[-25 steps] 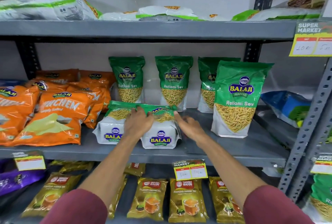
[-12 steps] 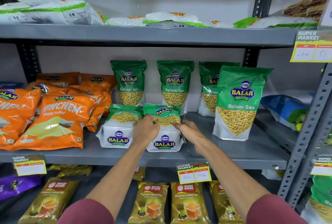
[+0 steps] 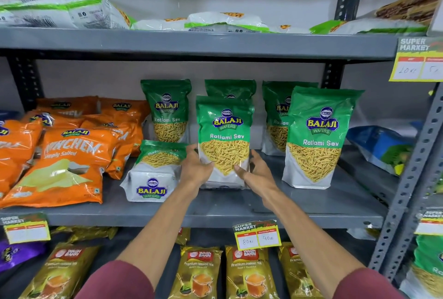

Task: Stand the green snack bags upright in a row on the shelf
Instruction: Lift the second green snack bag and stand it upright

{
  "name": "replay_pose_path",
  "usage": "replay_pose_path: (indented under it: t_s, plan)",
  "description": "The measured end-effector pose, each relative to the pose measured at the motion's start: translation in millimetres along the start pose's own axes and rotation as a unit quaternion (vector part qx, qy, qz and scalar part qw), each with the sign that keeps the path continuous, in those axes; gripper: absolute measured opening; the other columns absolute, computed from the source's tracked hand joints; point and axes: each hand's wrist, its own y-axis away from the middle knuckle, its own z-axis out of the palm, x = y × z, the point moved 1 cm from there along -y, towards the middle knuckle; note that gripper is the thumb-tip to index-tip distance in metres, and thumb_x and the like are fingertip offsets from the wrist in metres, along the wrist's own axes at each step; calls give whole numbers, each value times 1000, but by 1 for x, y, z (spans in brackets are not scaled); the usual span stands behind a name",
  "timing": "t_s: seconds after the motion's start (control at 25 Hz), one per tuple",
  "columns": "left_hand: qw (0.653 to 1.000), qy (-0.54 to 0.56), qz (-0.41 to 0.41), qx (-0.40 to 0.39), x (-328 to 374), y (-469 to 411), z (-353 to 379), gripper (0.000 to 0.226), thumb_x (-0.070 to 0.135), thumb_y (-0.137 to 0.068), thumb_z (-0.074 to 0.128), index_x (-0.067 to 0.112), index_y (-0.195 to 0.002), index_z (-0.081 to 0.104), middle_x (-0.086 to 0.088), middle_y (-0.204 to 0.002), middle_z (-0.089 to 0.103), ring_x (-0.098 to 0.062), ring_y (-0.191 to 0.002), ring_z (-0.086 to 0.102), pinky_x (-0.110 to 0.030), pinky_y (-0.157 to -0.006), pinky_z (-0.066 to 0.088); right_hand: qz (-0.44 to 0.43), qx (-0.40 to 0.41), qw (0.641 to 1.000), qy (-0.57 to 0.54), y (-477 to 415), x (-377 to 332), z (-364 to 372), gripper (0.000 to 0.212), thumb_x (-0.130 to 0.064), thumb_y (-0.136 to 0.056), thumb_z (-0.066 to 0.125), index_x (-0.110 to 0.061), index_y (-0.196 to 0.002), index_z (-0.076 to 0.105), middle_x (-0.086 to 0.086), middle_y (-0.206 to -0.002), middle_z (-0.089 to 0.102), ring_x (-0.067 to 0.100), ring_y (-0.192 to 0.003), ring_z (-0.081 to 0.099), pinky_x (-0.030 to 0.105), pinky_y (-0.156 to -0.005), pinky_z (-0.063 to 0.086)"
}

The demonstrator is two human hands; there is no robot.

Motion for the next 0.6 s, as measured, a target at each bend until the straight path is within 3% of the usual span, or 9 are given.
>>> replay_pose_path:
  t_s: [0.16, 0.24, 0.36, 0.48, 0.6]
  plan:
    - [1000, -9, 28, -10, 3, -11, 20, 73, 1, -81, 70, 13, -143, 32, -3, -121, 51, -18, -108, 48, -25, -87, 36, -17, 35, 999, 9, -8, -1, -10, 75, -3, -82, 76, -21, -146, 42, -4, -131, 61, 12, -122, 53, 33, -109, 42]
    - [999, -8, 35, -14, 3, -17, 31, 66, -4, -76, 71, 9, -134, 44, -1, -118, 54, -17, -109, 52, -26, -84, 39, -27, 55, 998, 19, -15, 4, -12, 80, 3, -77, 78, -18, -144, 41, 0, -132, 61, 15, -126, 53, 30, -105, 41]
    - [998, -52, 29, -25, -8, -25, 45, 41, 2, -72, 70, 3, -110, 56, -11, -109, 64, -30, -102, 62, -39, -78, 50, -22, 76, 996, 28, -22, 15, -13, 75, 7, -72, 79, -11, -135, 42, 4, -128, 60, 21, -127, 54, 25, -96, 38]
    - [997, -63, 25, -48, -12, -24, 49, 29, 6, -80, 67, 6, -105, 54, -5, -102, 60, -23, -92, 57, -31, -73, 42, -15, 57, 998, 22, -22, 21, -16, 69, 4, -79, 76, -12, -135, 39, 1, -124, 58, 18, -124, 52, 24, -94, 37]
    - [994, -84, 31, -59, -10, -24, 45, 31, 10, -81, 70, 6, -105, 52, -6, -101, 57, -24, -92, 57, -31, -73, 43, 10, 29, 999, 21, -19, 22, -19, 67, -3, -87, 71, -17, -141, 34, 5, -135, 59, 15, -117, 51, 25, -93, 37]
